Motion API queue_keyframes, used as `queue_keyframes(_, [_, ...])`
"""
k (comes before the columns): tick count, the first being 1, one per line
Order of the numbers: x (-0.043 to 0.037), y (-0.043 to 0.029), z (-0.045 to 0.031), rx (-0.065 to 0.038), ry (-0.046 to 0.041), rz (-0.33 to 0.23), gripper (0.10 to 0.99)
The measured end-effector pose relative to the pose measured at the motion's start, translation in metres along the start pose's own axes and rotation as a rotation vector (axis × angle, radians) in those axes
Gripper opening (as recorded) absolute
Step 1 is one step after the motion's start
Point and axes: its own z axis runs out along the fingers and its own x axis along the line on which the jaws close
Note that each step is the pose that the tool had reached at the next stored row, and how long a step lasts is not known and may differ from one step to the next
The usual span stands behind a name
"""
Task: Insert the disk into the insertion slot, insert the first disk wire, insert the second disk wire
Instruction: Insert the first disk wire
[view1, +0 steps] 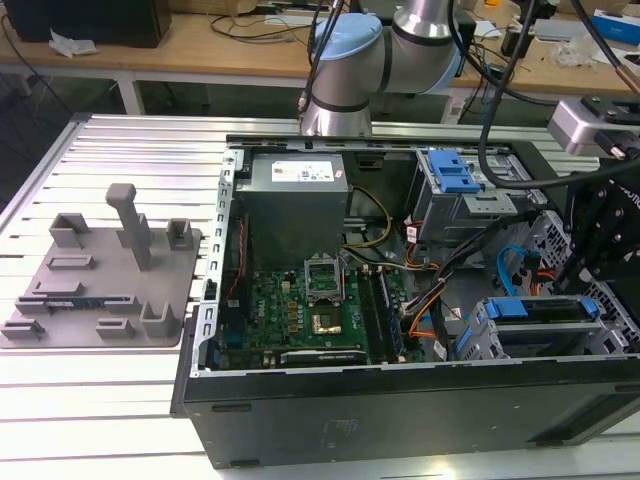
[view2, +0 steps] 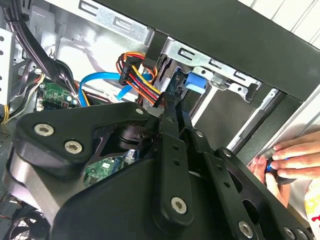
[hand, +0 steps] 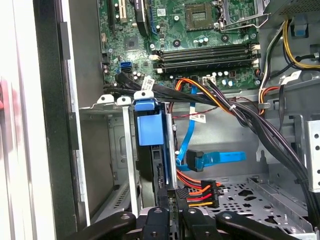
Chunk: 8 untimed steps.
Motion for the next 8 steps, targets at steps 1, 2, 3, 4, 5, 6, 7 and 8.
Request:
queue_keyframes(1, [0.0005, 0.0002, 0.0001, 0.0, -0.0001, 0.0, 0.169])
queue_keyframes(2, [0.0012, 0.0004, 0.0001, 0.0, 0.0, 0.0, 0.169])
queue_keyframes(3, [0.0018, 0.0005, 0.0001, 0.0, -0.0001, 0.0, 0.169])
queue_keyframes(4, [0.0026, 0.0006, 0.0002, 0.0, 0.0, 0.0, 0.169])
queue_keyframes(5, [0.0029, 0.0006, 0.0003, 0.0, -0.0002, 0.0, 0.169])
queue_keyframes(6, [0.003, 0.0007, 0.0003, 0.002, -0.0002, -0.001, 0.169])
queue_keyframes(7, [0.0031, 0.0007, 0.0004, 0.003, -0.0004, -0.001, 0.169])
queue_keyframes(8, [0.0032, 0.0006, 0.0005, 0.004, -0.0006, -0.001, 0.169])
